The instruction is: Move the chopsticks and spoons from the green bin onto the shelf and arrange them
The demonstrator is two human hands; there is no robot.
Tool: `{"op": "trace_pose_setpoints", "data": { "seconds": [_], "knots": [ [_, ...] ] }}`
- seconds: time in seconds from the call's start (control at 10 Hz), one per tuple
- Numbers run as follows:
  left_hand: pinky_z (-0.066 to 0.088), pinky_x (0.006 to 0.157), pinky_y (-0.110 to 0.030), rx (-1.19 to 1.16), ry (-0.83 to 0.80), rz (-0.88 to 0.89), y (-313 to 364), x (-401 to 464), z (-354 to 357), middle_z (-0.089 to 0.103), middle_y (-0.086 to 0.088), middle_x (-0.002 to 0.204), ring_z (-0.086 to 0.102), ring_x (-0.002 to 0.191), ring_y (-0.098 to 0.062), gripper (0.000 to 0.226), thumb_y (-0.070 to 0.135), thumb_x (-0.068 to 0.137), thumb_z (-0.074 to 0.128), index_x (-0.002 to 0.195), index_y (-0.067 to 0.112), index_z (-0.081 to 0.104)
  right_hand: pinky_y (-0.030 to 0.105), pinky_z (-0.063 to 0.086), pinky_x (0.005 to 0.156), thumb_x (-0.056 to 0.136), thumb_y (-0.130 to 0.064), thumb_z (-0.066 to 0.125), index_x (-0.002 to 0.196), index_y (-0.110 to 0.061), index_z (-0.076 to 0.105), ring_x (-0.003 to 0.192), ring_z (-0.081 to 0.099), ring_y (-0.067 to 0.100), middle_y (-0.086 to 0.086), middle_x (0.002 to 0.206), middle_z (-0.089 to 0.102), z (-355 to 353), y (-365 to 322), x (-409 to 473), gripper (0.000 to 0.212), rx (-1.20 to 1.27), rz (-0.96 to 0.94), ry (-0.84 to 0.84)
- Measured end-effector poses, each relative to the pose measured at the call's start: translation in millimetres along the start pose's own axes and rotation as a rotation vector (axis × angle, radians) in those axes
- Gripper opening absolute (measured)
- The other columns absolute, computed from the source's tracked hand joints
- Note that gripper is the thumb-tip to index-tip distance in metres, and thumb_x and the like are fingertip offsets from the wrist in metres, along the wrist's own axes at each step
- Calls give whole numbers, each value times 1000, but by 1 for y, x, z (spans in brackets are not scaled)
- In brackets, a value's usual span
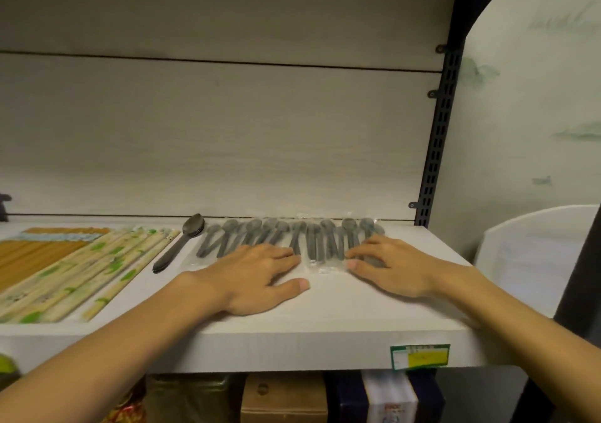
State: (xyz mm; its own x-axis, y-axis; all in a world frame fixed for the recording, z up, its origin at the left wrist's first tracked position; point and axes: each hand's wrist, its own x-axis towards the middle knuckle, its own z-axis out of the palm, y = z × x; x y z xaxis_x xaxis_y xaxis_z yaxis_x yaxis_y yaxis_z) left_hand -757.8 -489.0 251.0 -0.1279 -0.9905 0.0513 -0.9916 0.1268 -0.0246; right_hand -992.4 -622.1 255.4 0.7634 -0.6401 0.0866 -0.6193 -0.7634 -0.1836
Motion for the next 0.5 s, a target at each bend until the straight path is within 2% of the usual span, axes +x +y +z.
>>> {"op": "trace_pose_setpoints", "data": {
  "seconds": [0.2,0.4,0.5],
  "knots": [
    [15,119,-37,-18,71,46,-4,-3,0,19,8,159,15,146,-13,69,66,92,25,151,29,23,48,39,105,93,-63,32,139,-33,45,129,43,23,0,141,47,-1,-23,-3,56,-81,26,93],
    [22,117,-41,-58,124,40,-20,-20,-3,28,8,156,25,143,-14,68,69,89,29,146,33,32,44,34,109,96,-57,36,143,-29,41,135,38,24,3,145,46,2,-57,-6,55,-115,32,193],
    [27,115,-41,-76,181,15,-33,-36,-6,36,9,152,31,139,-13,73,75,84,25,143,34,37,47,36,107,94,-59,36,143,-30,40,133,42,25,3,143,49,4,-67,-4,56,-121,38,260]
  ]
}}
